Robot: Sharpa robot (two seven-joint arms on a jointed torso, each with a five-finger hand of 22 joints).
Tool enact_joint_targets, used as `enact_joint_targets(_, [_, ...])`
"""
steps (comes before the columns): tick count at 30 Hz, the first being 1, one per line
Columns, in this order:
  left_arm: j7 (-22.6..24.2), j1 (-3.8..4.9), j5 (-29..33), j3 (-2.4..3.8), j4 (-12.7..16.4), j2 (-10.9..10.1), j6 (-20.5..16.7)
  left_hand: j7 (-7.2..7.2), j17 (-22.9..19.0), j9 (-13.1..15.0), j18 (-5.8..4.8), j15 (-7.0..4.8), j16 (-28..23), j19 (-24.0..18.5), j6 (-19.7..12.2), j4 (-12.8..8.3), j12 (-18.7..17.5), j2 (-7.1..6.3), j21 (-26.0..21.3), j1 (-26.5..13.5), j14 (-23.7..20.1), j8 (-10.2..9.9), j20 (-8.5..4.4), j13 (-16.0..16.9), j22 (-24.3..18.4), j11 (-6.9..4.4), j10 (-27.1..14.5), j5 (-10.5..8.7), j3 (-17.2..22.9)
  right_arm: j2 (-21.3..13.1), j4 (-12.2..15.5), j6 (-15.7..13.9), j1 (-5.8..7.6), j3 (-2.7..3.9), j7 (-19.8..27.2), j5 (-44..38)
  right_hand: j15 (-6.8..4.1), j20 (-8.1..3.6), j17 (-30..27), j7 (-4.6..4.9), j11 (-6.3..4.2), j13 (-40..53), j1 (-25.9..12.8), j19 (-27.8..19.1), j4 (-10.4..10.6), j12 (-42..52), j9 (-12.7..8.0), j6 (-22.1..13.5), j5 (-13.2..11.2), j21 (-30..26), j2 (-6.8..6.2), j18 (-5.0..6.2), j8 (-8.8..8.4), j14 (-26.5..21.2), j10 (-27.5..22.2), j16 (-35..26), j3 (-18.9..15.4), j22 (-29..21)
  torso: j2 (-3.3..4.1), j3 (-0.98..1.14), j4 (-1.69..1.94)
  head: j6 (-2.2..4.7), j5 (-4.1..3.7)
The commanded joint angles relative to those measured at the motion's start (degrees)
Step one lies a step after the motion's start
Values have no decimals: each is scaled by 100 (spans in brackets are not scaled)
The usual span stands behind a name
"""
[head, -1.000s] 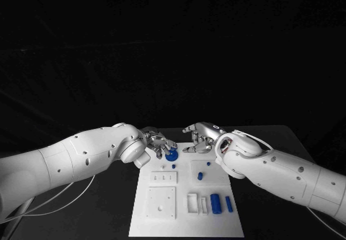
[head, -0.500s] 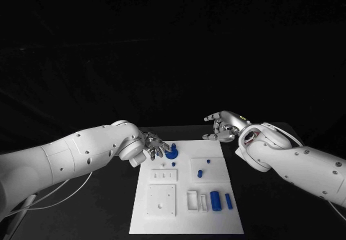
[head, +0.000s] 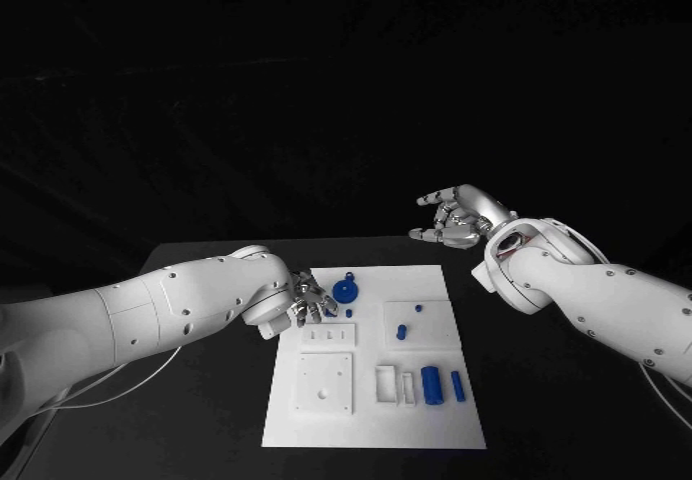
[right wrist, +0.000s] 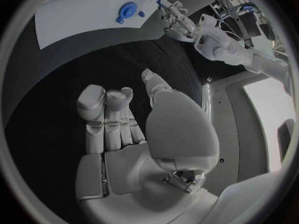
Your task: Assemble the parts on the task board
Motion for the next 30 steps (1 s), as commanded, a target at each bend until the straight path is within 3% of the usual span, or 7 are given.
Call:
enact_joint_targets(1, [-66, -43, -176, -16, 24, 35, -124, -360, 6, 2772, -61, -40, 19, 56, 410, -259, 33, 2, -79, -34, 24, 40, 1, -8, 91, -38, 258, 19, 210, 25, -6, -101, -2, 19, 116, 191, -25, 9, -6, 11, -21, -11, -38, 57, -43, 37, 9, 55, 37, -30, 31, 93, -8, -6, -27, -26, -9, 612, -3, -5, -5, -54, 8])
enact_joint_targets(9, [-91, -101, -259, -82, -41, 138, -225, -363, 47, 2710, -73, -45, 30, 192, 433, -301, 81, 12, -399, -35, 38, 45, -7, -46, 474, -41, 261, 30, 201, 59, -20, -76, 3, 41, 95, 213, -27, 7, -11, 10, -21, -25, -86, 58, -30, 35, 9, 56, 130, -45, 51, 92, -8, -9, -34, -29, -12, 611, -10, -7, -1, -122, 19])
enact_joint_targets(13, [-99, -108, -276, -103, -57, 182, -256, -363, 60, 2691, -83, -44, 16, 287, 441, -316, 90, 11, -680, -46, 41, 46, -7, -68, 796, -37, 260, 51, 198, 73, -26, -65, 5, 43, 82, 216, -27, 6, -9, 11, -22, -29, -85, 57, -35, 38, 9, 59, 141, -51, 50, 92, -9, -7, -33, -25, -12, 610, -4, 5, -9, -132, 56])
enact_joint_targets(16, [-104, -118, -268, -109, -74, 207, -267, -363, 60, 2691, -83, -44, 16, 287, 441, -316, 90, 11, -680, -46, 41, 46, -7, -68, 796, -37, 260, 51, 198, 86, -32, -60, 7, 44, 76, 217, -27, 6, -9, 10, -23, -32, -89, 60, -35, 39, 9, 64, 163, -47, 52, 91, -8, -7, -33, -25, -14, 612, 1, 2, -12, -115, 71])
enact_joint_targets(22, [-116, -160, -258, -114, -110, 228, -263, -368, 88, 2648, -109, -41, 2, 485, 446, -326, 91, 22, -1235, -50, 31, 50, -14, -113, 1374, -25, 252, 51, 193, 106, -42, -37, 9, 46, 71, 218, -30, 3, -7, 7, -26, -36, -95, 64, -39, 46, 10, 87, 190, -40, 60, 90, -7, -2, -28, -19, -15, 613, -5, 1, -8, -143, 72])
enact_joint_targets(30, [-147, -223, -256, -115, -119, 217, -190, -361, 71, 2639, -111, -42, -35, 537, 452, -333, 75, 12, -1394, -53, 35, 47, -4, -122, 1532, -20, 263, 38, 190, 114, -69, -20, 9, 46, 71, 222, -31, 3, -11, 3, -27, -44, -102, 65, -47, 46, 14, 141, 203, -42, 69, 89, -2, -4, -31, -24, -16, 614, -6, 1, -12, -177, 73])
